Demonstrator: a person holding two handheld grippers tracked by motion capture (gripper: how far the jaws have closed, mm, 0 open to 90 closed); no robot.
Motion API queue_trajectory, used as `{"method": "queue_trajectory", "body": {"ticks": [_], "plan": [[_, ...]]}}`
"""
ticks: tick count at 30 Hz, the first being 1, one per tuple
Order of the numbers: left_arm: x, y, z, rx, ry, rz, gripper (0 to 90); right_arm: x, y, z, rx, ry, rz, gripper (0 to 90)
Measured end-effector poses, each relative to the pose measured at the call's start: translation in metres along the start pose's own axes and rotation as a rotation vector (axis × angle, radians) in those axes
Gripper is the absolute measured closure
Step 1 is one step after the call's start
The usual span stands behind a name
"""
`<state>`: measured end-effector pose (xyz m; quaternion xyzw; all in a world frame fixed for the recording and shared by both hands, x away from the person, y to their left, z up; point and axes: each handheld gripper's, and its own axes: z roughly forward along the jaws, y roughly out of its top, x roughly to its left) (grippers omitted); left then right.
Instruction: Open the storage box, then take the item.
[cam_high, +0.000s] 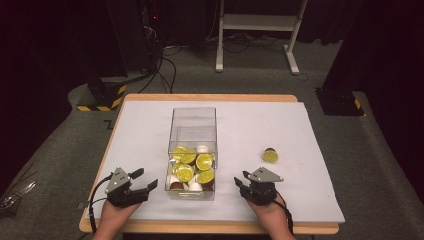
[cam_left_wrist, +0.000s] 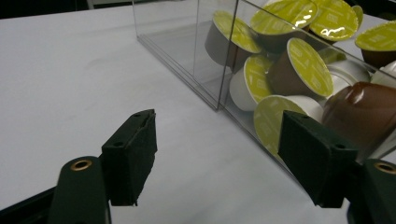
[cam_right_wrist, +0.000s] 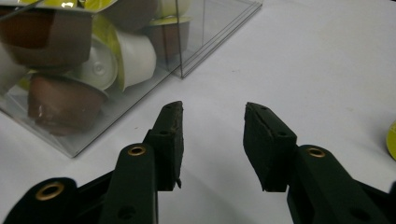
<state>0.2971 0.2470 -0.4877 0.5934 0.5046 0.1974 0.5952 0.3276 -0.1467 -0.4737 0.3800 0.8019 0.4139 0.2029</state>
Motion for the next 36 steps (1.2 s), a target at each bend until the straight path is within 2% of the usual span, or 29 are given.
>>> {"method": "queue_trajectory", "body": {"ticks": [5,10,12,13,14,20,22,24,27,29,31,32,33,36], "plan": [[-0.005,-0.009,-0.003,0.029,-0.008,0.032,26.6,0.008,-0.008,0.0,0.019,0.014,-0.026,56.0],[-0.011,-0.005,-0.006,0.004,-0.019,0.023,25.7,0.012,-0.007,-0.001,0.005,0.036,-0.025,53.0],[-0.012,-0.005,-0.007,0.013,-0.023,0.029,25.2,0.015,-0.006,-0.002,-0.001,0.051,-0.027,51.7],[-0.013,-0.006,-0.008,0.01,-0.028,0.011,25.1,0.016,-0.006,-0.003,-0.005,0.055,-0.029,51.0],[-0.013,-0.006,-0.008,0.017,-0.032,0.019,25.0,0.017,-0.006,-0.003,-0.006,0.063,-0.029,49.8],[-0.019,-0.008,-0.007,0.022,-0.047,0.012,22.7,0.025,-0.008,0.0,0.014,0.108,-0.048,43.0],[-0.021,-0.01,-0.007,0.044,-0.057,0.029,21.1,0.027,-0.007,0.001,0.017,0.123,-0.049,41.5],[-0.022,-0.011,-0.005,0.043,-0.061,0.022,20.1,0.03,-0.007,0.002,0.022,0.137,-0.059,40.8],[-0.02,-0.011,-0.006,0.058,-0.074,0.034,19.4,0.035,-0.007,0.005,0.029,0.15,-0.078,40.1],[-0.021,-0.012,-0.006,0.056,-0.082,0.023,19.0,0.037,-0.008,0.005,0.033,0.159,-0.084,39.6],[-0.022,-0.013,-0.006,0.071,-0.097,0.034,19.0,0.039,-0.008,0.005,0.036,0.164,-0.093,39.3],[-0.024,-0.013,-0.006,0.066,-0.1,0.023,19.0,0.039,-0.009,0.005,0.036,0.166,-0.096,39.3],[-0.023,-0.013,-0.006,0.071,-0.104,0.037,18.9,0.04,-0.009,0.005,0.034,0.168,-0.096,39.4],[-0.022,-0.013,-0.005,0.07,-0.114,0.008,19.3,0.039,-0.009,0.006,0.036,0.177,-0.096,38.8]]}}
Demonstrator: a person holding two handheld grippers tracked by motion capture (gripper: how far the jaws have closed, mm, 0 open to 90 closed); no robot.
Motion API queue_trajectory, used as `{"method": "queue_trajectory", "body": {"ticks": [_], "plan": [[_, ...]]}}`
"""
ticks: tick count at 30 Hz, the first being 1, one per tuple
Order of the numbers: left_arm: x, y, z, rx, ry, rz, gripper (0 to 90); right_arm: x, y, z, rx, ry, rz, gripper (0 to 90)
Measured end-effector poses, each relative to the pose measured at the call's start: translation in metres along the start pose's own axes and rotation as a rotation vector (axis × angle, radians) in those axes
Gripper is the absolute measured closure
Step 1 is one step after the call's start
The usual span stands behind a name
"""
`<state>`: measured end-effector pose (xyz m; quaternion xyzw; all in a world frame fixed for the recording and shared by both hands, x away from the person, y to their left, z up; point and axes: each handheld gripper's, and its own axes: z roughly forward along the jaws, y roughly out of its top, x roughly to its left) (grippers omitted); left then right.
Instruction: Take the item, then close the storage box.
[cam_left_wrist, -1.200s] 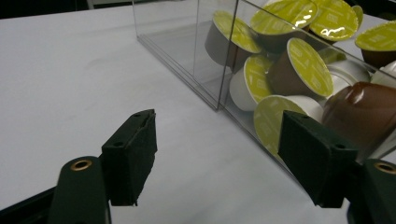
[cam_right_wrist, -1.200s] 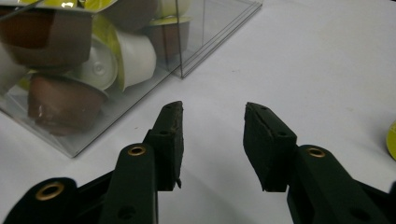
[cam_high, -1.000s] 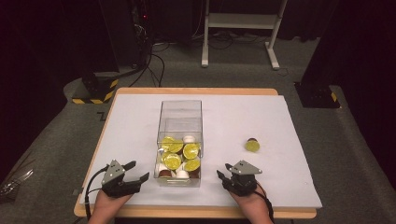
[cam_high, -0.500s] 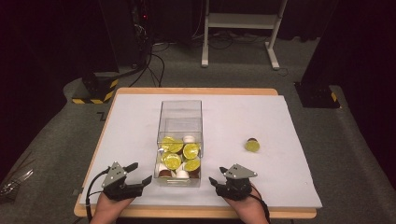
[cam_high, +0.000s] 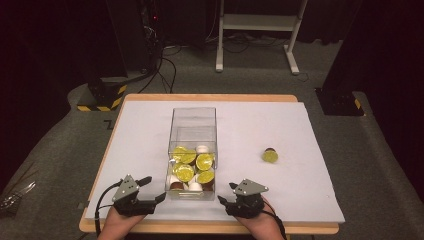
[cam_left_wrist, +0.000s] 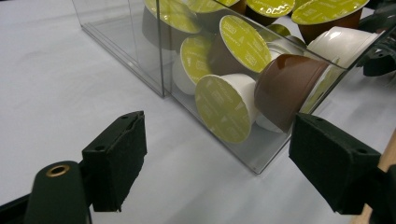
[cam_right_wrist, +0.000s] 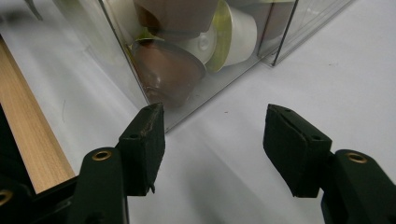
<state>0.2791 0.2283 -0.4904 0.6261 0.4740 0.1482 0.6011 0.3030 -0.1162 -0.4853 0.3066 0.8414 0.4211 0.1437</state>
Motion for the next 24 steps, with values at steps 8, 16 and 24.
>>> {"method": "queue_trajectory", "body": {"ticks": [8,16,24], "plan": [[-0.004,-0.002,-0.003,0.009,-0.026,0.029,18.7,0.004,0.001,0.002,0.003,0.02,-0.009,37.7],[-0.008,-0.004,0.0,0.025,-0.038,0.051,17.9,0.012,0.005,0.007,-0.004,0.025,-0.027,37.0],[-0.009,-0.005,0.005,0.014,-0.012,0.048,18.0,0.012,0.007,0.009,-0.013,0.003,-0.034,32.4]]}}
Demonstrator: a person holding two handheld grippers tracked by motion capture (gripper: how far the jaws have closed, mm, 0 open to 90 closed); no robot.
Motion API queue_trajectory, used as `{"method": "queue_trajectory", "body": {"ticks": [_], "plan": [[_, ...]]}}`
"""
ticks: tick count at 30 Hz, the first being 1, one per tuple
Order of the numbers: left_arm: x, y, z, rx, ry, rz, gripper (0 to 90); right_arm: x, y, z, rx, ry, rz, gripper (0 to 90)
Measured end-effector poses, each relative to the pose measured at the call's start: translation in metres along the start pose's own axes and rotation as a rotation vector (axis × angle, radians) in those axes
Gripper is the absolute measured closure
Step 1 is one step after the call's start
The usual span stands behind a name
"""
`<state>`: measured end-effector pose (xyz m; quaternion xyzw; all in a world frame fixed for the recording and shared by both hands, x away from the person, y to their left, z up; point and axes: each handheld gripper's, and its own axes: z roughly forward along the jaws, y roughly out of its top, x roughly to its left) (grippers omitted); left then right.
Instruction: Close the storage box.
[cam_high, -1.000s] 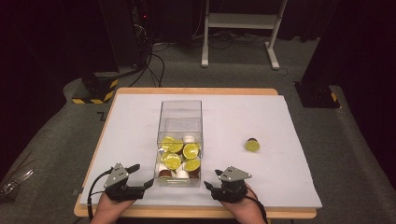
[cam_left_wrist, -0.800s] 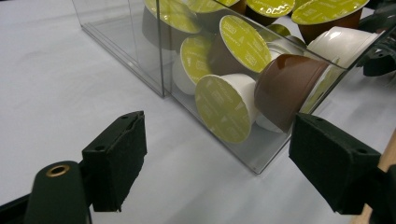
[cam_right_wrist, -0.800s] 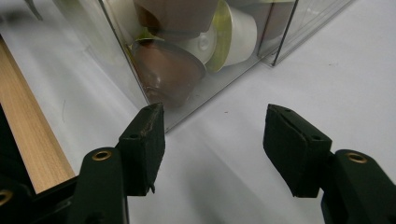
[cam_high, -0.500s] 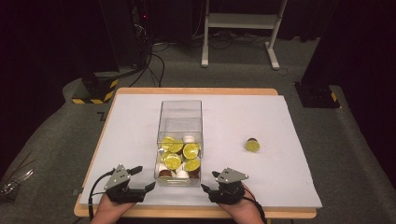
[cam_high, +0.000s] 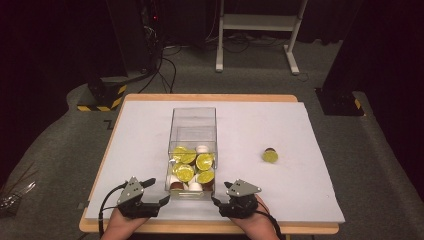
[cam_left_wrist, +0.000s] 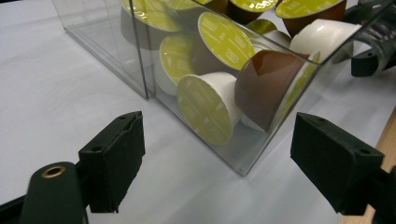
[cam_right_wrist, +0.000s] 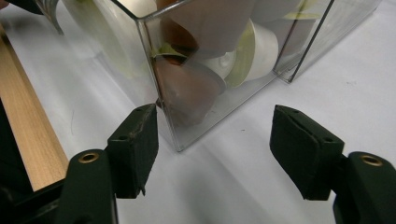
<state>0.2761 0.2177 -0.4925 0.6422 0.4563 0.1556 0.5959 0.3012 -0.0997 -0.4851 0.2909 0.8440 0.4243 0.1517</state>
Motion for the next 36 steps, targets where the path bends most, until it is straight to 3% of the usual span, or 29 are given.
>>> {"method": "queue_trajectory", "body": {"ticks": [4,5,8,17,29,32,36], "plan": [[-0.001,0.0,0.003,-0.01,-0.003,-0.006,16.3,-0.001,0.0,0.001,0.002,-0.009,0.003,28.9],[0.0,0.0,0.004,0.0,-0.002,0.009,15.6,-0.001,0.0,0.001,0.003,-0.01,0.002,28.1],[0.001,0.001,0.007,-0.011,0.003,-0.017,15.7,-0.003,0.001,0.001,0.002,-0.018,0.006,27.4],[0.003,0.004,0.012,-0.027,0.03,-0.014,16.1,-0.01,0.005,0.005,-0.01,-0.043,0.016,25.0],[0.006,0.009,0.023,-0.033,0.027,-0.041,16.2,-0.017,0.012,0.01,-0.012,-0.059,0.024,21.6],[0.008,0.01,0.026,-0.03,0.031,-0.024,16.3,-0.02,0.013,0.011,-0.007,-0.067,0.026,21.3],[0.01,0.012,0.03,-0.053,0.045,-0.052,16.6,-0.025,0.014,0.014,-0.005,-0.079,0.039,21.2]]}}
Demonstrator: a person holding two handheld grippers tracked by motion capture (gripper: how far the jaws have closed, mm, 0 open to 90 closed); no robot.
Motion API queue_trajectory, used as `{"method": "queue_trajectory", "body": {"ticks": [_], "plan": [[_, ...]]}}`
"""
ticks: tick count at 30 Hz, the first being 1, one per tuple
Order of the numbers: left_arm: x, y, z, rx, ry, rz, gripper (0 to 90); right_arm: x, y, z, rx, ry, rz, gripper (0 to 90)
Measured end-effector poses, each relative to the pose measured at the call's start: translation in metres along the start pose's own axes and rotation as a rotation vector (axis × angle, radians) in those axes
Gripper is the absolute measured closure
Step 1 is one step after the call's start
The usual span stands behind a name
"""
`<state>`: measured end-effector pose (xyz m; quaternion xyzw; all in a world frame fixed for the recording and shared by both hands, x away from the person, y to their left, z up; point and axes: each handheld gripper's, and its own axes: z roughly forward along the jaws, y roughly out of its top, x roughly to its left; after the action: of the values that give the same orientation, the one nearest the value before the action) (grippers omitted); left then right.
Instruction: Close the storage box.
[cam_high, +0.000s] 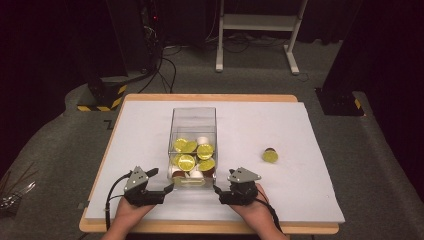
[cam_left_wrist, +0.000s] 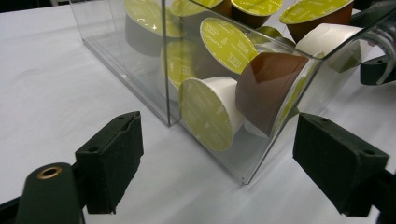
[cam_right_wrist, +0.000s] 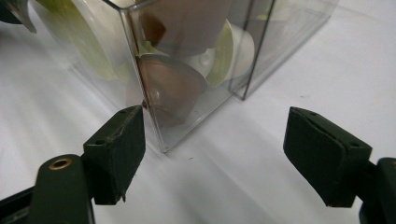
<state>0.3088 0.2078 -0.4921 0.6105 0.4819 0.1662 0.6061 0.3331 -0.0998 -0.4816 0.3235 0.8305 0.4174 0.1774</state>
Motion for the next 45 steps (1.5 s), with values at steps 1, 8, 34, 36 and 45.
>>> {"method": "queue_trajectory", "body": {"ticks": [1,8,34,36,45], "plan": [[0.002,0.001,0.0,0.005,0.004,0.006,17.1,-0.002,0.001,0.001,0.0,-0.008,0.006,21.3],[0.004,0.004,0.0,-0.007,0.02,0.004,17.9,-0.008,0.002,0.007,0.0,-0.007,0.022,20.4],[0.008,0.01,0.01,0.022,0.042,0.007,18.1,-0.015,0.011,0.012,-0.008,-0.012,0.018,19.4],[0.008,0.011,0.012,0.015,0.048,0.001,18.2,-0.016,0.011,0.013,-0.009,-0.015,0.024,19.5],[0.012,0.015,0.02,0.023,0.056,-0.003,18.5,-0.023,0.017,0.016,-0.014,-0.023,0.03,19.2]]}}
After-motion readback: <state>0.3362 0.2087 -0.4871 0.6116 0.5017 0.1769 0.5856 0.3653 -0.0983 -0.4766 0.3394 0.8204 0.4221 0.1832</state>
